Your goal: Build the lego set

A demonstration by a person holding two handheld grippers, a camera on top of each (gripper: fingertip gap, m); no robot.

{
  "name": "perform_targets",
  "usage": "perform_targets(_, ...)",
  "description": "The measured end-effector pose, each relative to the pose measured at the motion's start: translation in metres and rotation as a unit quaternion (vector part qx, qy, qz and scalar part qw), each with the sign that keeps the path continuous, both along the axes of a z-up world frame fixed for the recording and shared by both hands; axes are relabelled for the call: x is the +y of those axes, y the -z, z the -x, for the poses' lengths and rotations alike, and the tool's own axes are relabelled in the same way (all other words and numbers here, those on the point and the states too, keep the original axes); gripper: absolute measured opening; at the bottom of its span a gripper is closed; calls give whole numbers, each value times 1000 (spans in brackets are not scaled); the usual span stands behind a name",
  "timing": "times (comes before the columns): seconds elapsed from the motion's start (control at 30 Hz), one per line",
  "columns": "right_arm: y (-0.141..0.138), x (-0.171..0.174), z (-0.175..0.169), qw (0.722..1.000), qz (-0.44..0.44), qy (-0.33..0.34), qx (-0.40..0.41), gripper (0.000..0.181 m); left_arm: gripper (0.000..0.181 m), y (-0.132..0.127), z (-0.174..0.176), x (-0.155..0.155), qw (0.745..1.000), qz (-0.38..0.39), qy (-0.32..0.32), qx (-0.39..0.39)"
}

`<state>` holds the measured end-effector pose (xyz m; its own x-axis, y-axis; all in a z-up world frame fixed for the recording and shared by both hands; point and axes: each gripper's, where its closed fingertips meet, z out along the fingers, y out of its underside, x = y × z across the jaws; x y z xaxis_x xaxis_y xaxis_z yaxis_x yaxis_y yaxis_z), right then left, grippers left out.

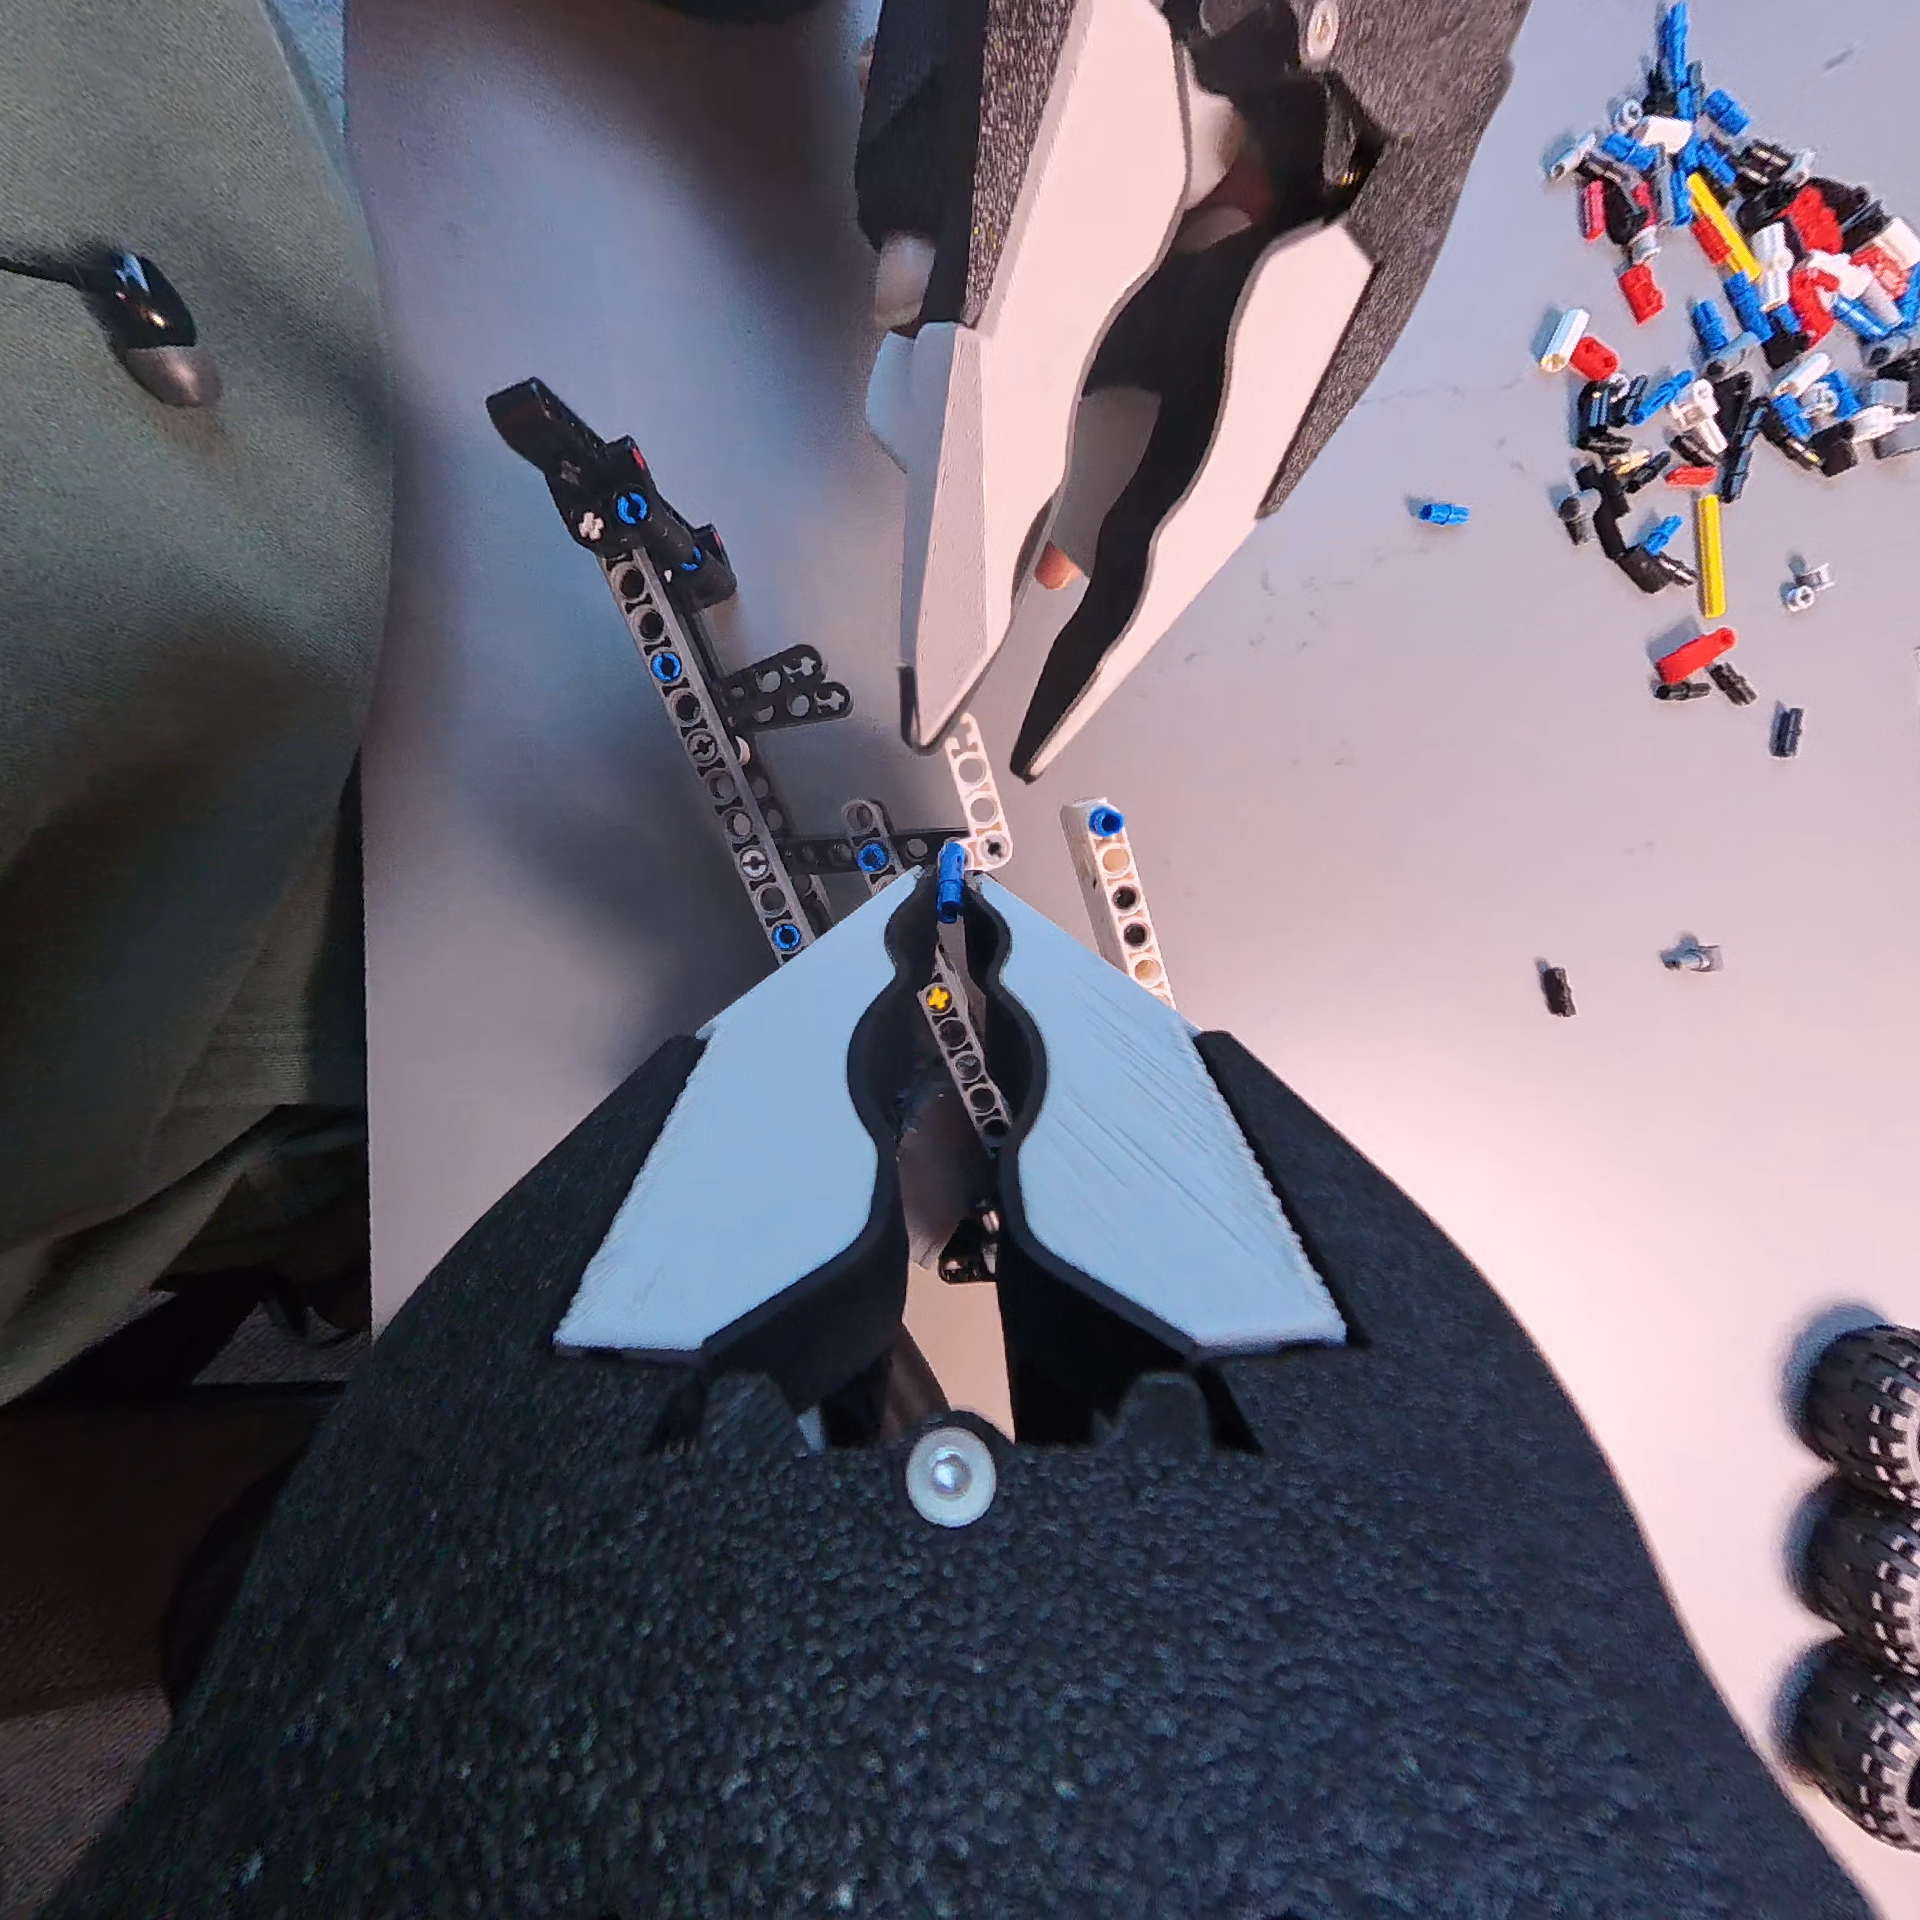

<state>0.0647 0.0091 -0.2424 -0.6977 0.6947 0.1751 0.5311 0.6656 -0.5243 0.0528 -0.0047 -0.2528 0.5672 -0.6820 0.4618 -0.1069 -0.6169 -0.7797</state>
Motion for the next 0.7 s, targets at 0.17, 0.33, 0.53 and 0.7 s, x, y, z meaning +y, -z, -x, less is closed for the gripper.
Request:
perform_targets(0.17,1,1,1,1000,-19,0,-25,3,13,-4,-3,1,998,-55,5,38)
perform_targets(0.33,2,5,1,996,-65,-8,-63,4,10,-3,-2,5,991,-101,1,87)
perform_targets(0.53,3,6,1,983,-118,-60,-128,3,9,-3,-1,7,987,-130,24,88)
perform_targets(0.7,3,4,3,974,-137,-82,-161,3,7,-4,1,8,987,-136,46,72)
